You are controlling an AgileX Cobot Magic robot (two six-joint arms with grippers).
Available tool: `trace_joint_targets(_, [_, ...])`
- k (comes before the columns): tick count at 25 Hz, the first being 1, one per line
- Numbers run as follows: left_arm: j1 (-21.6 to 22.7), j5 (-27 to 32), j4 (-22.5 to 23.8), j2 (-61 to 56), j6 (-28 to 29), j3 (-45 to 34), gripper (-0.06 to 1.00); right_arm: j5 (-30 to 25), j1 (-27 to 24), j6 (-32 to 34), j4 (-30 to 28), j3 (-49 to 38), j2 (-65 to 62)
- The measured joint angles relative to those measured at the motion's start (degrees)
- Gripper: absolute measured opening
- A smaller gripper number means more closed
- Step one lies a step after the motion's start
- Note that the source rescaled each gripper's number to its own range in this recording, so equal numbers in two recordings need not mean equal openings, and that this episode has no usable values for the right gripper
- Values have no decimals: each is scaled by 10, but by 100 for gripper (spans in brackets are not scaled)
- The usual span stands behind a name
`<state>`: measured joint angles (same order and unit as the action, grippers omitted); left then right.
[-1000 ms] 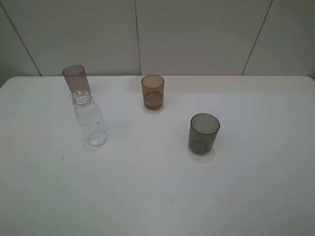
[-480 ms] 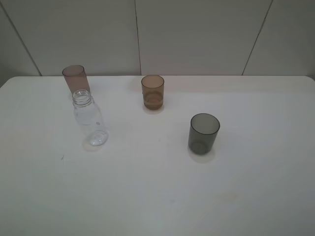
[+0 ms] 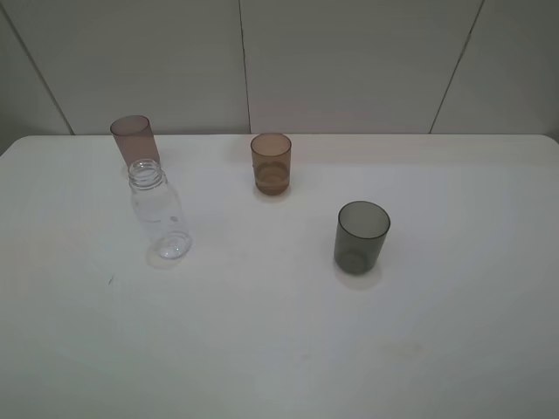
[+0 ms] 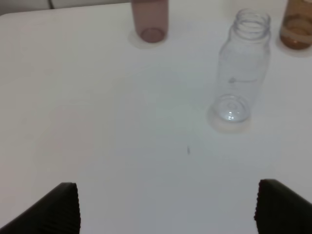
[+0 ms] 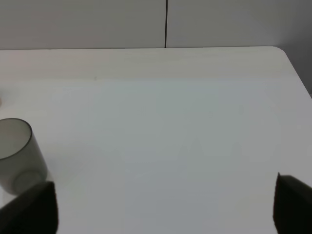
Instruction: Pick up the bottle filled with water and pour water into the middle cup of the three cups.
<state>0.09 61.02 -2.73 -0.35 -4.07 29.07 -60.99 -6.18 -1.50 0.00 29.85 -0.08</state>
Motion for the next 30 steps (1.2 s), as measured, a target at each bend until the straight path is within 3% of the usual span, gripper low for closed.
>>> trace_joint_targets(5, [26,0,0,0,0,0,72,0,0,0,0,0,0])
trace_joint_targets(24, [26,0,-2,0,5,0,72,0,0,0,0,0,0])
trace_joint_targets(30, [26,0,8,0,35,0,72,0,0,0,0,0,0])
